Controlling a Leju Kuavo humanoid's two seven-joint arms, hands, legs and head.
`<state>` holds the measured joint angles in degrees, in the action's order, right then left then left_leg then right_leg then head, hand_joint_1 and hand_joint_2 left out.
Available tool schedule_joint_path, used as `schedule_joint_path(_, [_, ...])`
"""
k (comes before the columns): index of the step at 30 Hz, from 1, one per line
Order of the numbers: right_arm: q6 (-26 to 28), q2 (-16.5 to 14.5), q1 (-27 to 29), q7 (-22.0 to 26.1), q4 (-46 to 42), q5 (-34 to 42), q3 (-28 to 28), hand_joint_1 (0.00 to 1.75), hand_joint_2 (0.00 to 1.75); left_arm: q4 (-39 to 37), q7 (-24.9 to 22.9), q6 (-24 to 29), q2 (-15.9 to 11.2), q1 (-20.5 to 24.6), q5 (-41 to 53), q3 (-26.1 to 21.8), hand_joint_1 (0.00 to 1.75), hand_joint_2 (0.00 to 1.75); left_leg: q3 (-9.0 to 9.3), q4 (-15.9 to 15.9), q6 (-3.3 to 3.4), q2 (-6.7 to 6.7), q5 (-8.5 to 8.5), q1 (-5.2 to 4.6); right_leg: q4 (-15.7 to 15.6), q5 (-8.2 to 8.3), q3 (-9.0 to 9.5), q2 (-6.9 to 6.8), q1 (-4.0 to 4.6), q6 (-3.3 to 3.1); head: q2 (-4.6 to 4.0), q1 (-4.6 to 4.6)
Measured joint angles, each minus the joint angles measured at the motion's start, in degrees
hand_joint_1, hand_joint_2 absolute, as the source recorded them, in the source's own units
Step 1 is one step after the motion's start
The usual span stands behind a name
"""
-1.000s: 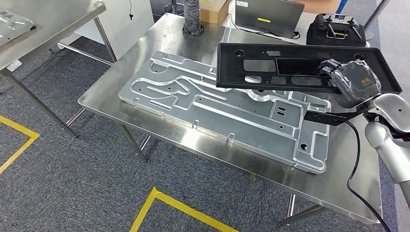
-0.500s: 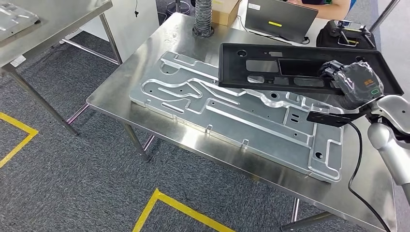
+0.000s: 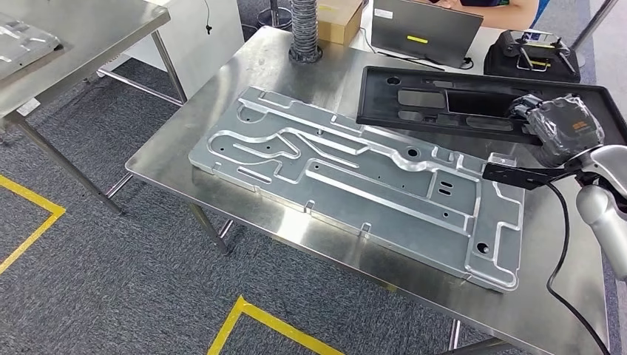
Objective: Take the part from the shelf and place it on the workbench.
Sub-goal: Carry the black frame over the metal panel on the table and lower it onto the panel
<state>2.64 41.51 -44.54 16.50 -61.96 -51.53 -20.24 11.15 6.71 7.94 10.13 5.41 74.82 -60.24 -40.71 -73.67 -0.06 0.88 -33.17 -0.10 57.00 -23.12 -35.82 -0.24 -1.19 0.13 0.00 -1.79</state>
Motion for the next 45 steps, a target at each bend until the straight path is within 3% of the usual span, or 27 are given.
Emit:
schedule_joint_path(3, [0.72, -0.82, -1.96, 0.38, 4.53, -0.81, -0.48, 1.75, 1.75, 0.0, 0.45, -0.02, -0.09, 0.0, 0.02, 0.0, 0.0, 1.75, 3.89, 10.4, 0.28, -0.05, 6.33, 0.15, 0.34, -0.33, 0.18, 0.06, -0.09, 0.45, 0.0, 0.0])
schedule_joint_path(4, [1.0, -1.1, -2.83, 0.44, 6.3, -1.06, -0.63, 1.75, 1.75, 0.0, 0.59, -0.04, -0.11, 0.05, 0.04, 0.0, 0.0, 1.75, 4.99, 13.27, 0.57, -0.07, 7.37, 0.1, 0.46, -0.36, 0.09, 0.09, -0.07, 0.7, 0.0, 0.0])
schedule_joint_path(5, [1.3, -1.38, -3.69, 0.44, 8.14, -1.35, -0.77, 1.75, 1.75, 0.0, 0.71, -0.07, -0.11, 0.07, 0.07, 0.01, 0.0, 1.75, 5.52, 14.8, 0.9, -0.04, 7.91, 0.02, 0.56, -0.36, -0.04, 0.11, -0.01, 1.01, 0.0, 0.0])
schedule_joint_path(9, [3.17, -2.49, -5.94, 0.77, 15.72, -2.31, -1.43, 1.75, 1.75, 0.0, 1.08, -0.37, -0.06, -0.08, 0.15, 0.03, 0.0, 1.75, 5.89, 15.79, 2.45, 0.15, 8.74, -0.05, 1.22, -0.99, -0.42, 0.08, -0.09, 2.44, 0.0, 0.02])
schedule_joint_path(10, [3.66, -2.73, -6.22, 0.89, 17.39, -2.36, -1.55, 1.75, 1.75, 0.0, 1.19, -0.45, -0.04, -0.06, 0.17, 0.05, 0.0, 1.75, 5.96, 16.01, 2.76, 0.16, 8.94, 0.03, 2.77, -2.12, -1.03, 0.1, -0.15, 2.63, 0.0, 0.02])
schedule_joint_path(12, [4.63, -3.34, -6.66, 0.95, 20.75, -2.4, -1.73, 1.75, 1.75, 0.0, 1.44, -0.56, -0.02, -0.05, 0.24, 0.09, 0.0, 1.75, 5.97, 16.1, 3.07, 0.21, 9.09, -0.05, 9.75, -5.83, -4.05, 0.14, -0.16, 2.89, 0.0, 0.02])
schedule_joint_path(14, [5.33, -4.09, -6.65, 0.87, 23.7, -2.39, -1.89, 1.75, 1.75, 0.0, 1.73, -0.67, 0.01, -0.09, 0.33, 0.14, 0.0, 1.75, 5.96, 16.04, 3.16, 0.25, 9.08, -0.2, 16.03, -7.95, -6.81, 0.17, -0.12, 3.04, 0.0, 0.02])
schedule_joint_path(15, [5.61, -4.42, -6.45, 0.83, 24.88, -2.38, -1.97, 1.75, 1.75, 0.0, 1.85, -0.72, 0.02, -0.09, 0.39, 0.17, 0.0, 1.75, 5.96, 16.0, 3.17, 0.27, 9.07, -0.24, 16.16, -7.44, -6.8, 0.17, -0.13, 3.02, 0.0, 0.02])
schedule_joint_path(16, [5.96, -4.73, -6.23, 0.81, 25.96, -2.38, -2.02, 1.75, 1.75, 0.0, 1.94, -0.77, 0.03, -0.08, 0.49, 0.22, 0.0, 1.75, 5.97, 15.92, 3.14, 0.3, 9.05, -0.26, 13.97, -5.99, -5.65, 0.16, -0.12, 2.92, 0.0, 0.02])
schedule_joint_path(19, [7.2, -5.56, -5.97, 0.71, 28.61, -2.4, -2.05, 1.75, 1.75, 0.0, 2.03, -0.84, 0.06, -0.02, 0.83, 0.34, 0.0, 1.75, 5.81, 15.59, 2.82, 0.39, 8.88, -0.48, 3.06, -1.79, -0.07, 0.15, 0.15, 2.26, 0.0, 0.02])
schedule_joint_path(20, [7.49, -5.9, -5.97, 0.66, 29.35, -2.43, -2.05, 1.75, 1.75, 0.0, 2.03, -0.84, 0.06, -0.01, 0.87, 0.37, 0.0, 1.75, 5.71, 15.52, 2.61, 0.4, 8.84, -0.56, 1.32, -1.48, 0.77, 0.17, 0.31, 2.01, 0.0, 0.01])
schedule_joint_path(22, [7.76, -6.68, -5.91, 0.62, 30.85, -2.63, -2.06, 1.75, 1.75, 0.0, 2.03, -0.79, 0.06, 0.0, 0.9, 0.39, 0.0, 1.75, 5.66, 15.57, 2.1, 0.4, 8.84, -0.61, 0.71, -1.49, 0.92, 0.23, 0.52, 1.51, 0.0, 0.01])
schedule_joint_path(24, [7.87, -7.54, -5.8, 0.64, 32.27, -3.02, -2.08, 1.75, 1.75, 0.0, 2.03, -0.72, 0.03, 0.01, 0.92, 0.4, 0.0, 1.75, 5.41, 14.83, 1.48, 0.3, 8.12, -0.64, 0.35, -1.23, 1.05, 0.12, 0.2, 0.88, 0.0, 0.01])
schedule_joint_path(26, [8.03, -8.31, -5.55, 0.78, 33.37, -3.27, -2.08, 1.75, 1.75, 0.0, 2.03, -0.66, -0.02, 0.03, 0.93, 0.42, 0.0, 1.75, 3.54, 10.27, 0.86, 0.18, 5.19, -0.58, 0.01, -0.99, 1.18, -0.03, -0.12, 0.31, 0.0, 0.0])
schedule_joint_path(28, [8.17, -8.94, -5.11, 0.98, 34.42, -3.26, -2.08, 1.75, 1.75, 0.0, 2.03, -0.62, -0.07, 0.02, 0.95, 0.43, 0.0, 1.75, 0.29, 2.64, 0.4, 0.12, 1.52, -0.39, 0.01, -0.98, 1.16, -0.1, -0.08, 0.12, 0.0, 0.0])
schedule_joint_path(29, [8.26, -9.23, -4.79, 1.1, 34.93, -3.21, -2.08, 1.75, 1.75, 0.0, 2.02, -0.61, -0.1, 0.0, 0.97, 0.44, 0.0, 1.75, -0.79, 0.07, 0.26, 0.11, 0.73, -0.32, 0.03, -0.98, 1.16, -0.13, -0.07, 0.12, 0.0, 0.0])
schedule_joint_path(30, [8.35, -9.52, -4.4, 1.24, 35.41, -3.16, -2.07, 1.31, 1.31, 0.0, 1.98, -0.61, -0.13, -0.02, 1.02, 0.47, 0.0, 1.75, -1.03, -0.67, 0.17, 0.09, 0.92, -0.27, 0.07, -0.99, 1.16, -0.15, -0.08, 0.14, 0.0, 0.0])
schedule_joint_path(31, [8.5, -9.77, -3.99, 1.38, 35.78, -3.1, -2.07, 0.87, 0.87, 0.0, 1.91, -0.61, -0.15, -0.04, 1.13, 0.51, 0.0, 1.75, -0.12, 1.01, 0.16, 0.07, 2.19, -0.22, 0.12, -1.01, 1.17, -0.15, -0.1, 0.18, 0.0, 0.0])
schedule_joint_path(33, [9.01, -10.24, -3.33, 1.61, 36.35, -3.05, -2.02, 0.0, 0.0, 0.0, 1.71, -0.53, -0.21, -0.04, 1.34, 0.64, 0.0, 1.75, 3.76, 8.62, 0.36, 0.03, 5.71, -0.15, 0.36, -1.16, 1.16, -0.1, -0.11, 0.45, 0.0, 0.0])
schedule_joint_path(35, [9.54, -10.67, -3.1, 1.64, 36.72, -3.04, -1.92, 0.0, 0.0, 0.0, 1.44, -0.09, -0.2, 0.0, 1.52, 0.73, 0.0, 1.75, 6.56, 14.29, 0.93, 0.02, 7.38, -0.17, 0.73, -1.25, 0.95, 0.07, 0.09, 0.99, 0.0, 0.0])
schedule_joint_path(39, [9.9, -11.37, -3.14, 1.61, 37.32, -3.14, -1.62, 0.0, 0.0, 0.0, 1.17, 1.24, 0.0, 0.0, 1.84, 0.76, 0.0, 1.75, 6.94, 15.54, 2.43, 0.01, 7.8, -0.25, 0.88, -1.34, 0.66, 0.2, 0.04, 2.27, 0.0, 0.01])
schedule_joint_path(41, [10.08, -11.55, -3.37, 1.57, 37.57, -3.24, -1.45, 0.0, 0.0, 0.0, 1.26, 1.62, 0.13, 0.04, 1.64, 0.76, 0.0, 0.87, 6.97, 15.93, 3.08, -0.05, 8.2, -0.08, 4.38, -3.77, -0.82, 0.2, -0.07, 2.69, 0.0, 0.01])
schedule_joint_path(43, [10.2, -11.73, -3.55, 1.58, 37.81, -3.29, -1.28, 0.0, 0.0, 0.0, 1.35, 1.69, 0.22, 0.02, 1.29, 0.75, 0.0, 0.0, 6.88, 15.94, 3.32, -0.08, 8.32, -0.18, 12.23, -7.69, -4.19, 0.21, -0.09, 2.92, 0.0, 0.01])
schedule_joint_path(45, [10.22, -11.98, -3.55, 1.66, 38.06, -3.34, -1.22, 0.0, 0.0, 0.0, 1.32, 1.5, 0.24, -0.04, 0.97, 0.74, 0.0, 0.0, 6.84, 15.89, 3.4, -0.08, 8.34, -0.3, 17.81, -9.3, -6.64, 0.21, -0.09, 2.99, 0.0, 0.02])
